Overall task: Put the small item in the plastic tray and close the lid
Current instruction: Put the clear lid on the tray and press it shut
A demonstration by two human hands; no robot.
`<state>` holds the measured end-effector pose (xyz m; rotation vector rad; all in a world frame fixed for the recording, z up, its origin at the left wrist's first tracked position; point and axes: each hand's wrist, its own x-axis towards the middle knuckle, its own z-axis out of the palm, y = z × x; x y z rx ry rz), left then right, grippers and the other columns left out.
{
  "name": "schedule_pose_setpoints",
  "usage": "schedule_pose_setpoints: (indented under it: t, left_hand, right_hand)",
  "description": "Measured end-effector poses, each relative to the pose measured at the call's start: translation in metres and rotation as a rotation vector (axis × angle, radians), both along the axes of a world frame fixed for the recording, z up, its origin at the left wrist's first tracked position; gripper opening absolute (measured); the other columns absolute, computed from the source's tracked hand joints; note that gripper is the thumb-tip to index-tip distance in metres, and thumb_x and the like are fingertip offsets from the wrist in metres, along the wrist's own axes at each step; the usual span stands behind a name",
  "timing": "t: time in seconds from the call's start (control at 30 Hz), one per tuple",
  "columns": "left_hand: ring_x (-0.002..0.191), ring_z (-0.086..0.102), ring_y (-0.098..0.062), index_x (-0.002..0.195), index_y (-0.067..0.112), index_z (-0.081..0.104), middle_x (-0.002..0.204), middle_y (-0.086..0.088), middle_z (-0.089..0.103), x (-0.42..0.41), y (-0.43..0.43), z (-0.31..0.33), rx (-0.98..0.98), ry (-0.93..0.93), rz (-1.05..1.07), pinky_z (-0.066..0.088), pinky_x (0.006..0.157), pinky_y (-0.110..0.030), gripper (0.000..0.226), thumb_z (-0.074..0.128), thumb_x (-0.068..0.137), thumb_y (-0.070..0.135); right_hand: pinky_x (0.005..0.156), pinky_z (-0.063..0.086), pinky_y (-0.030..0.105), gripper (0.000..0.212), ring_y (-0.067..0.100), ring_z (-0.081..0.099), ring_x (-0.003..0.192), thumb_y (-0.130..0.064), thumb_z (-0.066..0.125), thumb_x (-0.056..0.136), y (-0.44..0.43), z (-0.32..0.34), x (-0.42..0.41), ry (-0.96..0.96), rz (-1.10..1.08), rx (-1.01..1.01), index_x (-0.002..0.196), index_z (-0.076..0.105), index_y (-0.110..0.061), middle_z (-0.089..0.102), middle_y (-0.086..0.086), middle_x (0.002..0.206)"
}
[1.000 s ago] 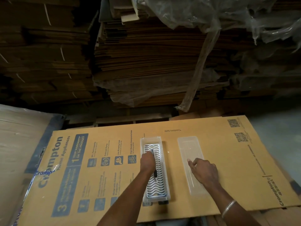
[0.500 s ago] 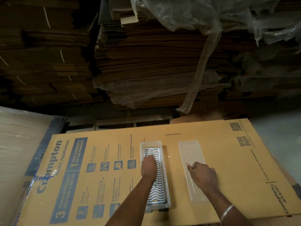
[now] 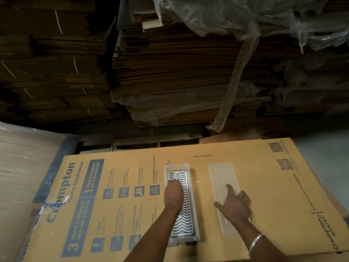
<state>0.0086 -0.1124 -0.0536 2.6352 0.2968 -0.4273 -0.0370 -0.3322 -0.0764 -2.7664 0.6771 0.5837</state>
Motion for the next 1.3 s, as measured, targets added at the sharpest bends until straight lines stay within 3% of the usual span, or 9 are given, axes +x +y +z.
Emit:
schedule_pose_setpoints:
  t: [0.2,0.33,0.4,0.63,0.77,0.93,1.1,1.2,1.3]
  left_hand:
    - [0.099,0.067,-0.019,0.118,0.01,0.071,0.114,-0.005,0.072,-0.012,0.021,0.008,-0.171,-0.159,0.094,0.052,0.081,-0.03,0.026,0.056,0.097,0.013]
    - [0.077,0.059,-0.007,0.105,0.015,0.07,0.096,0.002,0.073,-0.019,0.041,0.009,-0.266,-0.26,0.18,0.039,0.061,-0.016,0.015,0.061,0.099,0.025]
    - [0.074,0.061,-0.012,0.105,0.015,0.068,0.092,0.001,0.072,-0.019,0.05,0.01,-0.339,-0.26,0.234,0.039,0.059,-0.022,0.015,0.063,0.098,0.026]
    - [0.097,0.067,-0.025,0.114,0.01,0.067,0.106,-0.004,0.071,-0.03,0.07,0.001,-0.479,-0.131,0.311,0.054,0.086,-0.04,0.025,0.061,0.1,0.031]
    - [0.092,0.068,-0.025,0.11,0.013,0.067,0.101,-0.006,0.073,-0.046,0.079,-0.003,-0.573,-0.084,0.362,0.053,0.082,-0.037,0.02,0.058,0.101,0.028]
    - [0.065,0.066,-0.018,0.095,0.009,0.071,0.075,-0.009,0.073,-0.067,0.094,-0.008,-0.739,0.141,0.341,0.055,0.068,-0.035,0.017,0.056,0.096,0.017]
    - [0.072,0.061,-0.024,0.089,0.009,0.066,0.08,-0.015,0.065,-0.084,0.106,-0.006,-0.958,0.404,0.337,0.055,0.073,-0.038,0.021,0.049,0.097,0.019]
    - [0.063,0.057,-0.018,0.091,0.013,0.061,0.076,-0.006,0.063,-0.093,0.111,-0.003,-0.999,0.509,0.245,0.048,0.058,-0.028,0.018,0.061,0.089,0.031]
    - [0.067,0.068,-0.017,0.095,0.013,0.061,0.075,-0.002,0.072,-0.098,0.112,-0.002,-0.912,0.515,0.138,0.056,0.06,-0.027,0.039,0.085,0.075,0.036]
  right_hand:
    - [0.084,0.056,0.04,0.109,0.033,0.041,0.12,-0.075,0.07,0.066,-0.004,0.01,0.003,-0.011,-0.006,0.01,0.154,0.018,-0.039,0.038,0.014,0.13]
    - [0.084,0.053,0.041,0.11,0.034,0.041,0.119,-0.08,0.066,0.068,0.004,0.026,0.005,-0.033,0.025,0.034,0.156,0.013,-0.04,0.037,0.016,0.133]
    - [0.083,0.052,0.042,0.111,0.034,0.04,0.12,-0.082,0.064,0.068,0.016,0.036,0.005,-0.056,0.05,0.065,0.156,0.009,-0.041,0.036,0.017,0.134]
    - [0.086,0.052,0.044,0.116,0.034,0.038,0.123,-0.089,0.058,0.064,0.074,0.067,0.004,-0.079,0.139,0.141,0.155,0.001,-0.044,0.032,0.017,0.136]
    - [0.087,0.051,0.045,0.118,0.035,0.038,0.125,-0.088,0.06,0.065,0.109,0.072,-0.002,-0.059,0.19,0.14,0.155,0.0,-0.041,0.031,0.019,0.138]
    - [0.084,0.049,0.041,0.124,0.034,0.037,0.121,-0.086,0.061,0.068,0.141,0.065,-0.005,0.006,0.247,0.109,0.158,-0.007,-0.035,0.029,0.02,0.137]
    - [0.087,0.05,0.039,0.125,0.035,0.035,0.123,-0.086,0.058,0.07,0.159,0.058,-0.001,0.072,0.286,0.041,0.159,-0.011,-0.032,0.025,0.022,0.142]
    - [0.09,0.051,0.04,0.126,0.037,0.034,0.125,-0.085,0.059,0.071,0.168,0.056,0.0,0.108,0.282,0.019,0.159,-0.011,-0.03,0.022,0.024,0.144]
    - [0.091,0.05,0.04,0.125,0.037,0.036,0.117,-0.086,0.055,0.073,0.175,0.055,0.0,0.123,0.313,-0.019,0.16,-0.013,-0.026,0.027,0.023,0.136]
